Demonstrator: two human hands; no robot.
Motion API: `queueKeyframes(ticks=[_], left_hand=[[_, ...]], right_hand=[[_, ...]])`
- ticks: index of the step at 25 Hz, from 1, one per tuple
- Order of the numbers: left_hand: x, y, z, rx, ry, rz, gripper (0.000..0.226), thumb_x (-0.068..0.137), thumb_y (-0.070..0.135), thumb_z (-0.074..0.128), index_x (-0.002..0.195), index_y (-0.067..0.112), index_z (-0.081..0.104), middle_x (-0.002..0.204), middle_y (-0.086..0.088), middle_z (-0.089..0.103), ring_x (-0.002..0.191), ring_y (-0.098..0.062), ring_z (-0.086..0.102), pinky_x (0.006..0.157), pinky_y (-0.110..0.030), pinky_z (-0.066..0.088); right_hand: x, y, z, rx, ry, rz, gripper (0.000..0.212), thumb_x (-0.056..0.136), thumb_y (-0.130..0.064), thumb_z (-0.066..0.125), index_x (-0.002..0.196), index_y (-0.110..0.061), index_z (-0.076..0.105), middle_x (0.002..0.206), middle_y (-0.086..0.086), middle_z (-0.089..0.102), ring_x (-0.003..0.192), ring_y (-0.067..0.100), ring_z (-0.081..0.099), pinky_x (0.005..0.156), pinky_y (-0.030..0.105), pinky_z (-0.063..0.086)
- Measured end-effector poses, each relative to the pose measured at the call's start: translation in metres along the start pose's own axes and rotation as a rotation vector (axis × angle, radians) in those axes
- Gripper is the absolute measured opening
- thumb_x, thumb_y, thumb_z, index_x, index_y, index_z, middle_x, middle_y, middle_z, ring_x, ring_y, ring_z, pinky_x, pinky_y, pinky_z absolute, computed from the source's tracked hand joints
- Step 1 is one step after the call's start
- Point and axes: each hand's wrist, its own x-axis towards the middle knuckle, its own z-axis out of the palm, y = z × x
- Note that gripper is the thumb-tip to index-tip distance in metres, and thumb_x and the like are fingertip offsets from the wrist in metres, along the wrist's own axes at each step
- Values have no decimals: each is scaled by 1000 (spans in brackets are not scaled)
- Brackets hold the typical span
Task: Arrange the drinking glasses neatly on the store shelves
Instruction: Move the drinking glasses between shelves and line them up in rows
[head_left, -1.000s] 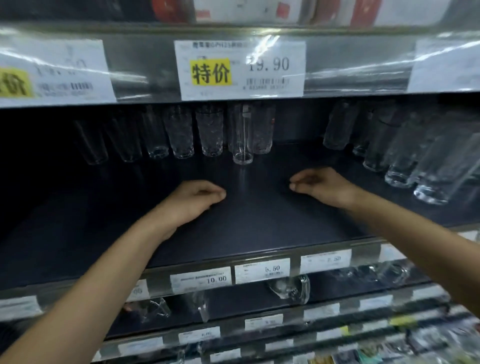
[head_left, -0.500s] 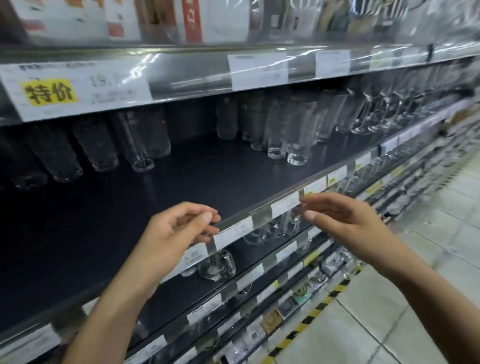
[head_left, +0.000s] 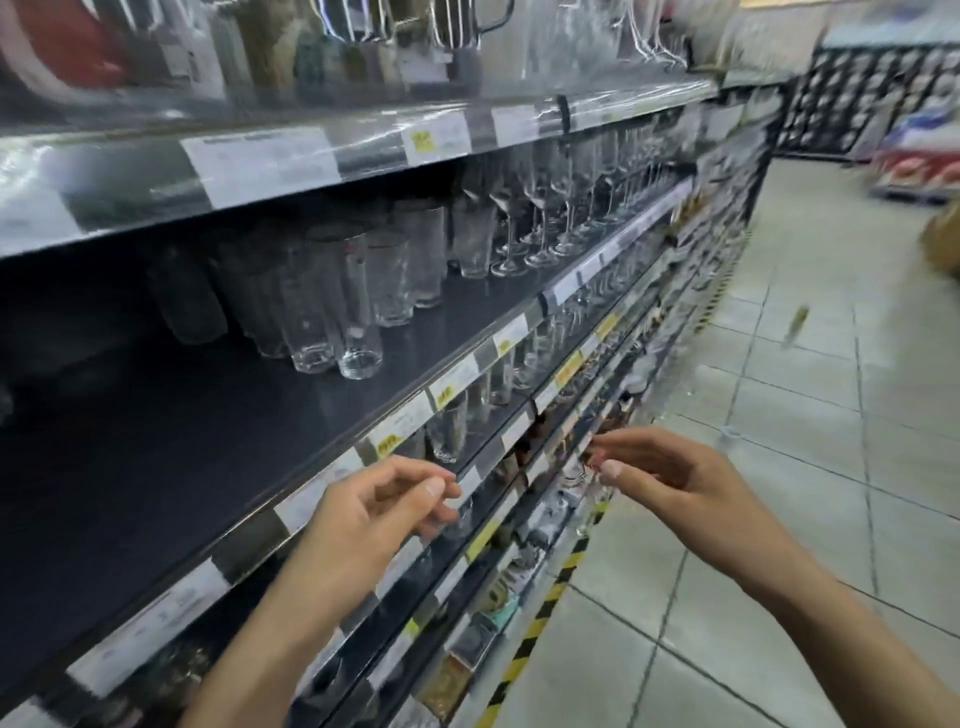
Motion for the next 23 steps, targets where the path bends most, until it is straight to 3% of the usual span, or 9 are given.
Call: queueKeyframes(ticks=[5,12,15,19,23], left_hand=[[75,1,84,21,17,-68,14,95,11,62,96,12,75,95,-3,77,88,-22,73,82,-39,60],[176,18,161,-24,259,-97,11,94,16,64,100,14,72,95,1,78,87,-13,74,73,-26,59],[217,20,164,-43,353,-128,9,92,22,68,99,20,73,96,0,78,91,-15,74,87,-39,59],[271,15,151,-91,569,-140,22,87,28,74,108,23,69,106,1,74,99,-11,71,97,-39,55],[317,2,134,-62,746,-171,51,86,30,75,131,17,58,128,0,64,113,-10,62,94,-23,43]], right_hand=[[63,51,-82,15,22,22,20,87,-26,70,106,-31,72,100,-11,76,97,8,71,91,39,57],[178,84,-152,69,-65,37,25,78,-42,72,102,-37,73,100,-6,75,95,14,71,92,43,56],[225,90,-153,105,-108,18,20,82,-36,73,102,-36,73,97,-7,75,92,11,70,91,41,55],[299,92,-134,135,-153,-15,20,86,-32,72,106,-32,71,97,-10,74,95,10,70,86,32,57],[371,88,-102,153,-228,-47,29,87,-26,73,116,-24,67,103,-13,72,93,-4,67,74,8,51]])
